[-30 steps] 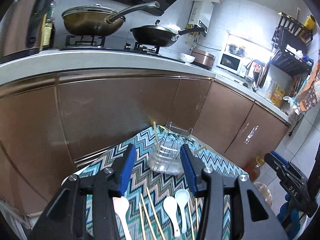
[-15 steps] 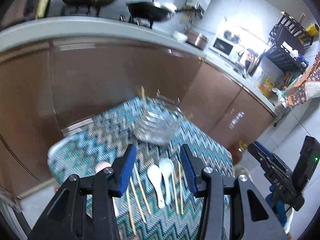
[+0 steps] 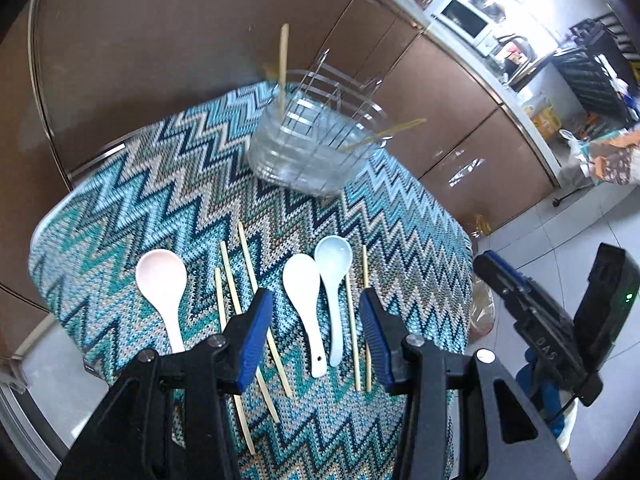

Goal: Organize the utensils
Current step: 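Lower the left tool onto another chopstick and close it while the right tool grasps one, then raise the left tool's chopstick above the rack while the right tool lifts its chopstick there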

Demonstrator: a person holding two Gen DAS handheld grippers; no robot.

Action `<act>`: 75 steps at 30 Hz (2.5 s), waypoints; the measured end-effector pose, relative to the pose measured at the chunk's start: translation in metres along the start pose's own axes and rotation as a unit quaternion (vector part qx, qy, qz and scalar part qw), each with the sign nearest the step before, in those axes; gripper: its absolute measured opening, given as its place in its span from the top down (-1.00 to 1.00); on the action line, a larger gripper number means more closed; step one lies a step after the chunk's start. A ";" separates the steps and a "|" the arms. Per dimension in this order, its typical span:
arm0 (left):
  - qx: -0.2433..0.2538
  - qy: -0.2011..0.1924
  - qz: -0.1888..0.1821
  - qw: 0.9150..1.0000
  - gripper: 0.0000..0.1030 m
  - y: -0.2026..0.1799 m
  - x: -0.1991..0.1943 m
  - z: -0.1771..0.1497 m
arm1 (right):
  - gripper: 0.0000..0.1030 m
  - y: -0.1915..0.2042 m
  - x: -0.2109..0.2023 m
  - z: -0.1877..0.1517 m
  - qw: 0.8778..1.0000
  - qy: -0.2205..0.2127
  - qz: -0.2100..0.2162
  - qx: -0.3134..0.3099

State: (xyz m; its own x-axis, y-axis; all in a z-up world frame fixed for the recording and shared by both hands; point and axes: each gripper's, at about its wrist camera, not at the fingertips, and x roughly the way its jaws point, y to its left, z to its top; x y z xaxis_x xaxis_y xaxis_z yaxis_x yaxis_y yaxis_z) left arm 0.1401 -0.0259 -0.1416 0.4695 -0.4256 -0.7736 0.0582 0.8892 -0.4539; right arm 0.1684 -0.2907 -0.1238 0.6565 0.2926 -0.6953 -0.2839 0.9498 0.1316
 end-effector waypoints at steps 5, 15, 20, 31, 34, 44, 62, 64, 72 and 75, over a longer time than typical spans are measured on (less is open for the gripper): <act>-0.022 0.036 -0.009 0.999 0.25 0.016 0.032 0.020 | 0.51 -0.010 0.045 -0.003 0.998 0.054 0.000 0.022; -0.050 0.098 0.014 0.994 0.40 0.043 0.105 0.052 | 0.55 -0.026 0.121 -0.017 0.991 0.130 -0.006 0.037; -0.057 0.122 0.038 0.990 0.50 0.052 0.139 0.063 | 0.60 -0.031 0.145 -0.017 0.987 0.155 -0.007 0.038; -0.078 0.138 0.061 0.985 0.79 0.064 0.172 0.072 | 0.79 -0.041 0.183 -0.018 0.979 0.197 0.004 0.055; -0.092 0.132 0.066 0.985 0.89 0.070 0.172 0.071 | 0.80 -0.041 0.186 -0.018 0.979 0.198 0.001 0.058; -0.100 0.100 0.054 0.988 0.91 0.066 0.137 0.057 | 0.90 -0.036 0.169 -0.017 0.982 0.174 0.012 0.075; -0.001 -0.039 0.036 0.999 0.91 -0.007 0.003 0.049 | 0.90 -0.005 0.022 0.004 0.996 0.029 0.064 0.052; 0.009 -0.055 0.035 0.998 0.91 -0.017 -0.010 0.053 | 0.90 0.000 0.004 0.009 0.996 0.007 0.072 0.050; 0.045 -0.166 0.023 0.985 0.91 -0.057 -0.075 0.090 | 0.90 0.025 -0.059 0.051 0.989 -0.099 0.107 0.023; 0.054 -0.217 0.024 0.974 0.91 -0.066 -0.094 0.111 | 0.90 0.034 -0.073 0.078 0.981 -0.150 0.122 0.014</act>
State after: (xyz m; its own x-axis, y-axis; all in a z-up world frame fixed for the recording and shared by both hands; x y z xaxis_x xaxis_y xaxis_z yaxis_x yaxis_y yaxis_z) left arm 0.1898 -0.0259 0.0095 0.8009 -0.2929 -0.5222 0.1080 0.9285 -0.3552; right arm 0.1656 -0.2710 -0.0135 0.7491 0.5263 -0.4022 -0.4408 0.8493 0.2905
